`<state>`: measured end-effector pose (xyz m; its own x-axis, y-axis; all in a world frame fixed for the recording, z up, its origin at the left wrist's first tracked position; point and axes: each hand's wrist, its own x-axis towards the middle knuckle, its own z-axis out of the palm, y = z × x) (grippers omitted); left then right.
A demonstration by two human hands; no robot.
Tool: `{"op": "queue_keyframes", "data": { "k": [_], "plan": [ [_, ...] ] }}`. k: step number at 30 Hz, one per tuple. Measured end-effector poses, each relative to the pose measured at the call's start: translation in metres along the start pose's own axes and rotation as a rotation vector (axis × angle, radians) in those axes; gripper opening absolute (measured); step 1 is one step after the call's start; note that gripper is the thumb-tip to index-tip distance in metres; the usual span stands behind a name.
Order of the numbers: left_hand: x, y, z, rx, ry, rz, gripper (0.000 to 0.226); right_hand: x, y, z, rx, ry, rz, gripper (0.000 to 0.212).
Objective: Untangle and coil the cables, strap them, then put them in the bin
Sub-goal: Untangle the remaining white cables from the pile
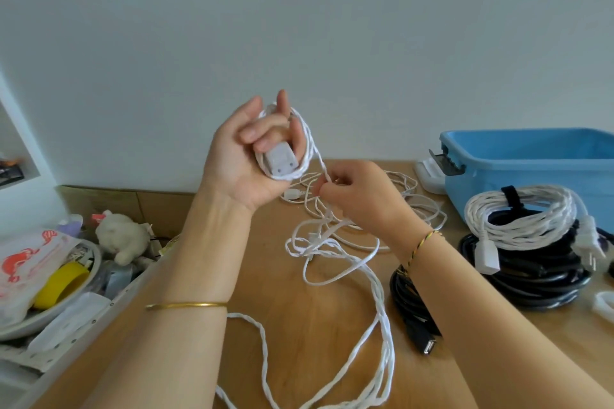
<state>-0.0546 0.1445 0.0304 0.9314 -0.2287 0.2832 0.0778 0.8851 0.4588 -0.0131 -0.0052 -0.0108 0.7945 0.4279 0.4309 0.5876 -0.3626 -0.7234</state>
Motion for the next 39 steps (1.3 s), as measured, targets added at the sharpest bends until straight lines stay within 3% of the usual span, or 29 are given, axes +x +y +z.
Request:
{"op": "queue_keyframes", "data": {
  "k": [6, 9, 14, 17, 20, 26, 30, 34, 36, 39],
  "plan": [
    [0.006, -0.008, 0.011, 0.291, 0.130, 0.366, 0.023, -0.002, -0.005, 0.002, -0.043, -0.158, -0.020, 0.020],
    [0.006, -0.005, 0.008, 0.464, 0.182, 0.519, 0.019, -0.007, -0.011, 0.000, -0.058, -0.290, -0.021, 0.009],
    [0.009, -0.006, -0.001, 0.691, 0.239, 0.651, 0.018, -0.008, -0.019, 0.003, -0.088, -0.326, -0.029, 0.047],
    [0.009, -0.013, -0.008, 1.010, 0.287, 0.762, 0.021, -0.006, -0.017, 0.003, -0.116, -0.258, -0.046, 0.049],
    [0.007, -0.014, -0.014, 1.543, 0.360, 0.843, 0.014, -0.006, -0.017, 0.002, -0.177, -0.215, -0.073, 0.037],
    [0.005, -0.011, -0.014, 2.147, 0.362, 0.721, 0.010, -0.004, -0.014, -0.011, -0.098, -0.142, -0.053, 0.037],
    [-0.005, 0.001, -0.009, 2.156, 0.384, 0.451, 0.013, 0.002, 0.000, -0.018, 0.116, -0.001, 0.031, 0.028],
    [-0.015, -0.002, 0.003, 2.203, 0.291, 0.179, 0.024, 0.005, 0.004, -0.014, 0.174, 0.148, 0.065, 0.034],
    [-0.013, -0.005, 0.004, 2.266, 0.259, 0.214, 0.024, 0.005, 0.003, -0.013, 0.196, 0.193, 0.071, 0.032],
    [-0.005, -0.001, 0.000, 2.333, 0.326, 0.407, 0.040, 0.004, 0.004, -0.014, 0.225, 0.221, 0.104, 0.027]
  ]
}}
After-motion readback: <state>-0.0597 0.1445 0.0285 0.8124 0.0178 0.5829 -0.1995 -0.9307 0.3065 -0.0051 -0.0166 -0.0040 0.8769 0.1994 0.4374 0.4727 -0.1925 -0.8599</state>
